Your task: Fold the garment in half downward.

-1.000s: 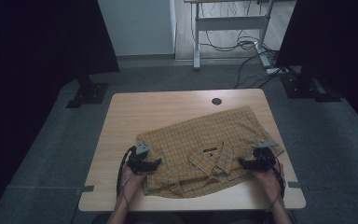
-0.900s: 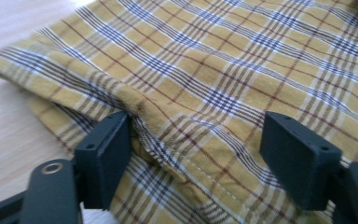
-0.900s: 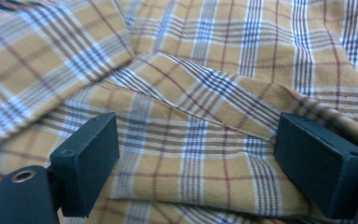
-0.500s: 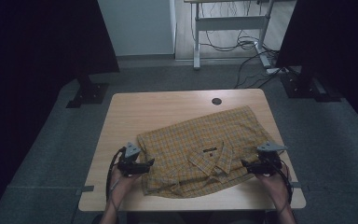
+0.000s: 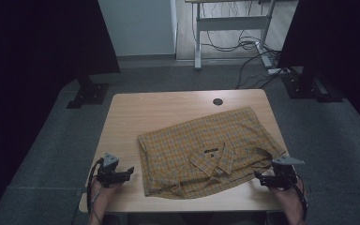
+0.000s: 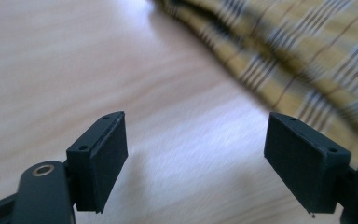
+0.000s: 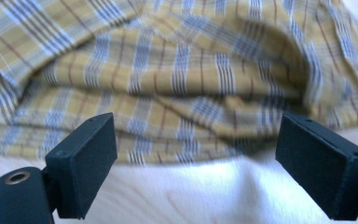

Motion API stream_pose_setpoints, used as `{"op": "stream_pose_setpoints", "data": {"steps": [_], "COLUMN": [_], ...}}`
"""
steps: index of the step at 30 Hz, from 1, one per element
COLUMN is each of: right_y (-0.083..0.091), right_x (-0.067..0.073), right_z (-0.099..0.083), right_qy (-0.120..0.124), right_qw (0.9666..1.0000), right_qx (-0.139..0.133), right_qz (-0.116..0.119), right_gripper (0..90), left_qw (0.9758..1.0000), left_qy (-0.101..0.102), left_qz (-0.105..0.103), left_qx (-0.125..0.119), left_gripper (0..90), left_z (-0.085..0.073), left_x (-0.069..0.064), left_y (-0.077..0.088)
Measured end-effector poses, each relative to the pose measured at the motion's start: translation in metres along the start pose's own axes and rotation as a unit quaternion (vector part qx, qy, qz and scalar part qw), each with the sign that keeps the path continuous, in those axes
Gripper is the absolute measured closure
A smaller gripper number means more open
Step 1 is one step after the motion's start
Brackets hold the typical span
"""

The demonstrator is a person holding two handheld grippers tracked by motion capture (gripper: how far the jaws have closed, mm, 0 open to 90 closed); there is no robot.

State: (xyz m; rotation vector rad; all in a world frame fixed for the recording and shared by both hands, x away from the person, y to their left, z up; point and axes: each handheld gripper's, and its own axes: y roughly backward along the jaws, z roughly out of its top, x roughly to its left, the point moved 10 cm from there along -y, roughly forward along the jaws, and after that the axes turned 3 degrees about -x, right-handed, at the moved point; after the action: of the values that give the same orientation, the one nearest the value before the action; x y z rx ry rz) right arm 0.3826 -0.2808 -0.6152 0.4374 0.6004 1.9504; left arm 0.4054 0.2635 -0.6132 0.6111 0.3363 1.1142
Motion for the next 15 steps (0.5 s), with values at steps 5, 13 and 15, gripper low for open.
{"op": "stream_pose_setpoints", "data": {"steps": [5, 13, 15], "right_y": [0.0, -0.006, -0.006], "right_x": [-0.005, -0.007, -0.007], "right_z": [-0.016, -0.026, -0.026], "right_qy": [-0.005, 0.008, 0.008], "right_qw": [0.9999, 0.9997, 0.9997], "right_qx": [0.014, 0.016, 0.016], "right_qz": [-0.006, -0.015, -0.015], "right_gripper": [11.7, 8.5, 7.8], "left_qw": [1.0, 1.0, 1.0], "left_qy": [0.007, 0.004, -0.003], "left_qz": [-0.001, 0.003, -0.003], "left_qx": [0.004, 0.001, 0.005], "left_gripper": [20.6, 15.4, 10.2], "left_z": [-0.007, -0.01, -0.012], "left_x": [0.004, 0.006, 0.004], "left_y": [-0.005, -0.004, -0.004]}}
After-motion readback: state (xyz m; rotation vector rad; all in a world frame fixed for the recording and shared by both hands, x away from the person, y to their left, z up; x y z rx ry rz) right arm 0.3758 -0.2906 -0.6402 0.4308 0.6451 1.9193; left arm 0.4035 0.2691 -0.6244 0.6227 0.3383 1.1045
